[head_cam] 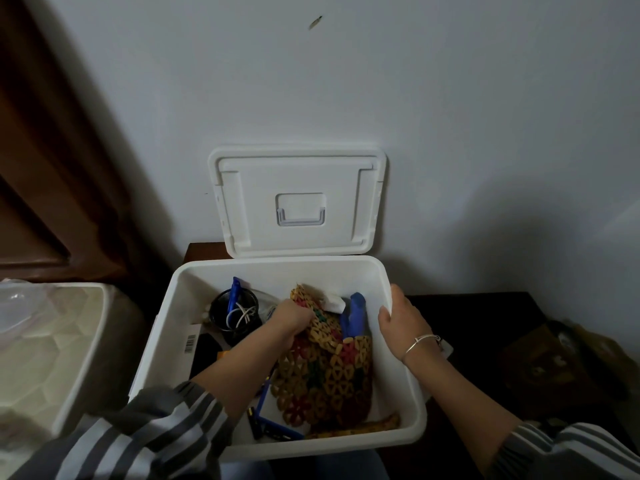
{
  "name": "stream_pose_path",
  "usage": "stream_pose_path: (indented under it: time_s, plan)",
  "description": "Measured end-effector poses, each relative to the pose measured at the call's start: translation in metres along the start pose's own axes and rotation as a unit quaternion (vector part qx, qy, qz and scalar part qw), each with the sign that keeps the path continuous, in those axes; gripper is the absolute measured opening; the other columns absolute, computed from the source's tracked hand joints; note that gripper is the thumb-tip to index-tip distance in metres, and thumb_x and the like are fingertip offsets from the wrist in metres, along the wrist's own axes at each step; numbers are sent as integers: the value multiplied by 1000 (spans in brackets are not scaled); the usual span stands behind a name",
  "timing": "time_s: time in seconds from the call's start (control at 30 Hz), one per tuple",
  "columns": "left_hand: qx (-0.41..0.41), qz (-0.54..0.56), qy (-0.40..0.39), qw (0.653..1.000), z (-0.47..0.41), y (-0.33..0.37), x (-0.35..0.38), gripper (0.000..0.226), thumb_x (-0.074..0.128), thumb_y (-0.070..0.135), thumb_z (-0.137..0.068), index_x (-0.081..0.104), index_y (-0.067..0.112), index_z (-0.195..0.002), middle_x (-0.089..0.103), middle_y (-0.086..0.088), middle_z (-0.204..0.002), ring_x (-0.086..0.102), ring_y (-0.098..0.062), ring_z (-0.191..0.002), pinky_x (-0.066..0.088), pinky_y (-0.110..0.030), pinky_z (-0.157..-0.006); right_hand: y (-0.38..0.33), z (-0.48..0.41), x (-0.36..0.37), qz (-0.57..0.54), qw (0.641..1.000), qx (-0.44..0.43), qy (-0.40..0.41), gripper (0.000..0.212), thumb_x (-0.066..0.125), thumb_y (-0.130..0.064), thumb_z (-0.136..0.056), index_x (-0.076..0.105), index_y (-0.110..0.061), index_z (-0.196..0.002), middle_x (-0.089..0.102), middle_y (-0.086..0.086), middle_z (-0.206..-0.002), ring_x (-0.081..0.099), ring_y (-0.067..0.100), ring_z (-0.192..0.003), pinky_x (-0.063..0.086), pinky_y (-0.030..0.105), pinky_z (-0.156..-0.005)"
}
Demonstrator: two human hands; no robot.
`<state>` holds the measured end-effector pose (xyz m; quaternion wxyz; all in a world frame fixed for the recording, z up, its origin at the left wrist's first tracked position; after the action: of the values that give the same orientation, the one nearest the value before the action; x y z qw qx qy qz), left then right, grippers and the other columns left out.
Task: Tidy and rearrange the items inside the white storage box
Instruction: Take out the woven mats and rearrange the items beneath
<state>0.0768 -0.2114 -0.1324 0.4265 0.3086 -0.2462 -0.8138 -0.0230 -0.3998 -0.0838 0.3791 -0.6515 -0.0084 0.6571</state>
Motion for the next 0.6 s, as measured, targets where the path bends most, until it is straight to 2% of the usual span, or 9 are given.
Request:
stream_pose_path:
  time_s: [0.1,0.17,0.33,0.4,0.47,0.53,0.6]
  plan:
    - [31,-26,2,999,9,9,-10,33,57,13,-93,51,-1,-122,60,-20,-115,61,-33,-103,54,-38,-83,-1,0,-1,-10,1000,-4,0,32,41,-22,-96,37,-14,-126,57,12,-114,57,29,-92,51,40,-78]
    - [57,-50,2,997,17,15,-16,34,57,13,-93,49,1,-124,59,-18,-117,59,-31,-106,53,-40,-91,-2,1,-2,-13,1000,-7,-1,31,40,-21,-95,37,-14,-126,57,12,-112,57,29,-91,52,43,-79]
    - [143,-86,0,986,43,33,-40,27,56,15,-93,52,11,-119,63,-11,-116,60,-26,-107,50,-43,-96,-1,1,-1,-15,1000,-7,-4,35,40,-21,-96,36,-13,-130,56,13,-116,57,31,-95,51,45,-81]
    - [164,-47,-3,985,52,38,-55,33,58,16,-92,51,14,-125,64,-7,-115,62,-25,-106,53,-42,-92,0,0,0,-16,1000,-8,-6,41,41,-20,-96,34,-13,-135,54,15,-122,56,32,-100,50,44,-84]
    - [180,36,-12,983,62,41,-73,31,59,15,-92,55,18,-122,69,-4,-106,66,-21,-97,57,-34,-76,2,-1,1,-20,1000,-12,0,49,42,-20,-96,29,-12,-142,48,15,-133,52,32,-111,47,43,-91]
    - [182,123,-34,975,71,40,-91,25,62,16,-91,61,20,-116,74,-3,-98,71,-23,-90,57,-32,-69,2,-2,-1,-10,999,-27,33,55,45,-23,-96,26,-10,-146,39,14,-142,43,30,-125,39,41,-103]
    - [175,204,-68,961,79,33,-109,25,64,18,-88,64,19,-114,76,-5,-99,73,-23,-88,59,-31,-66,-4,2,-9,21,992,-85,86,55,49,-24,-96,30,-9,-145,38,11,-145,36,27,-132,31,36,-110]
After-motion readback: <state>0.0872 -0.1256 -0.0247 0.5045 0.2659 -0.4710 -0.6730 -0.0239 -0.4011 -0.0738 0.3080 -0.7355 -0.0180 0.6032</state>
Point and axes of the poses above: each hand's wrist, its own z-axis away from the middle knuckle, its own x-axis out of the palm, y = z × x, the point moved 6 cm from there along -z, towards the middle knuckle
